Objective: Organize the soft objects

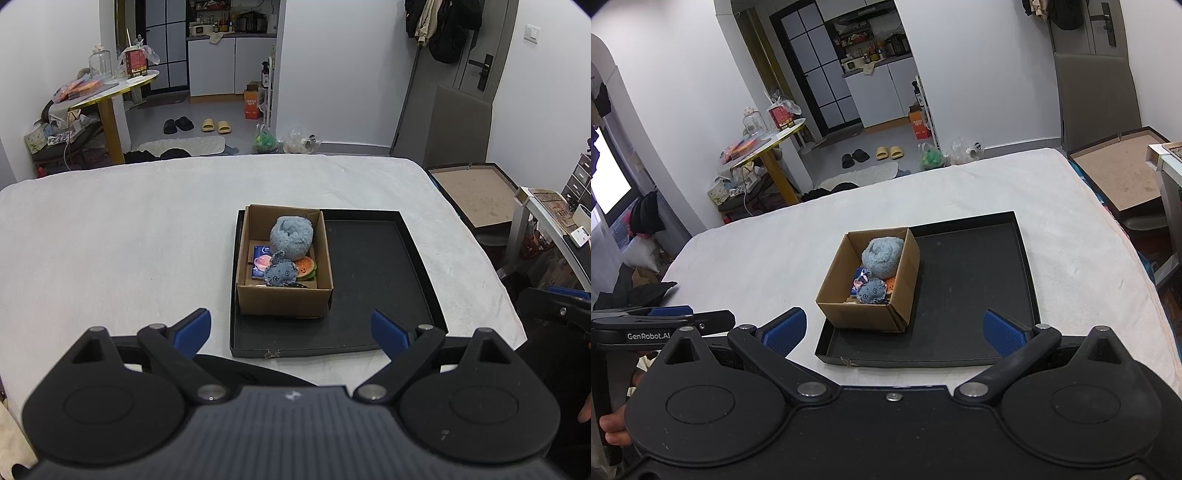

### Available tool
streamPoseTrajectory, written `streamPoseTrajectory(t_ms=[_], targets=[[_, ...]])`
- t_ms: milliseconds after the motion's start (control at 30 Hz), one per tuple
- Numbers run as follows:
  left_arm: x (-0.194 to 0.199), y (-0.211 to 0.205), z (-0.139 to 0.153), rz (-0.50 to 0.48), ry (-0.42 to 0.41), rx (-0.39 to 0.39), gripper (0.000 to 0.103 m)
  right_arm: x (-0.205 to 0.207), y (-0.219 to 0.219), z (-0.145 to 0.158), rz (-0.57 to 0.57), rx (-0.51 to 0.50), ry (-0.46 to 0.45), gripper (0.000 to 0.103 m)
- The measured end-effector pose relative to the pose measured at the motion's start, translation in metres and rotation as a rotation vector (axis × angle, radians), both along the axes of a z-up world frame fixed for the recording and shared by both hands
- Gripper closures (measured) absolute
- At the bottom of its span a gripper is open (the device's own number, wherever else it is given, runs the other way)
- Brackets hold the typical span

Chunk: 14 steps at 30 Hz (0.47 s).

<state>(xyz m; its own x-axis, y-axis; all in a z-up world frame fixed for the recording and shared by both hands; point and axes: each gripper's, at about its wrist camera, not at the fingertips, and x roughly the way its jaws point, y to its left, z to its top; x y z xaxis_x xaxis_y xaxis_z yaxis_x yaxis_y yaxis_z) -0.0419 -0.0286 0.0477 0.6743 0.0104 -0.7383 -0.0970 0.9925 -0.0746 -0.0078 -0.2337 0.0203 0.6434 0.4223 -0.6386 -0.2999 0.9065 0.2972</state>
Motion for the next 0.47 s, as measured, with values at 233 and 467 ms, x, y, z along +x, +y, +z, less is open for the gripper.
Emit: streamPoseTrajectory(t_ms=[233,467], targets=[[0.0033,-0.0037,-0.0024,-0.016,0.002,0.006,0.01,-0.0007,0.0007,-0.0016,0.001,-0.001,0.0,0.0],[0.0062,-0.0004,-0.0075,-0.025,0.001,-0.012,0.01,-0.0007,0.002,-0.0032,0.007,-0.001,0.002,0.0]])
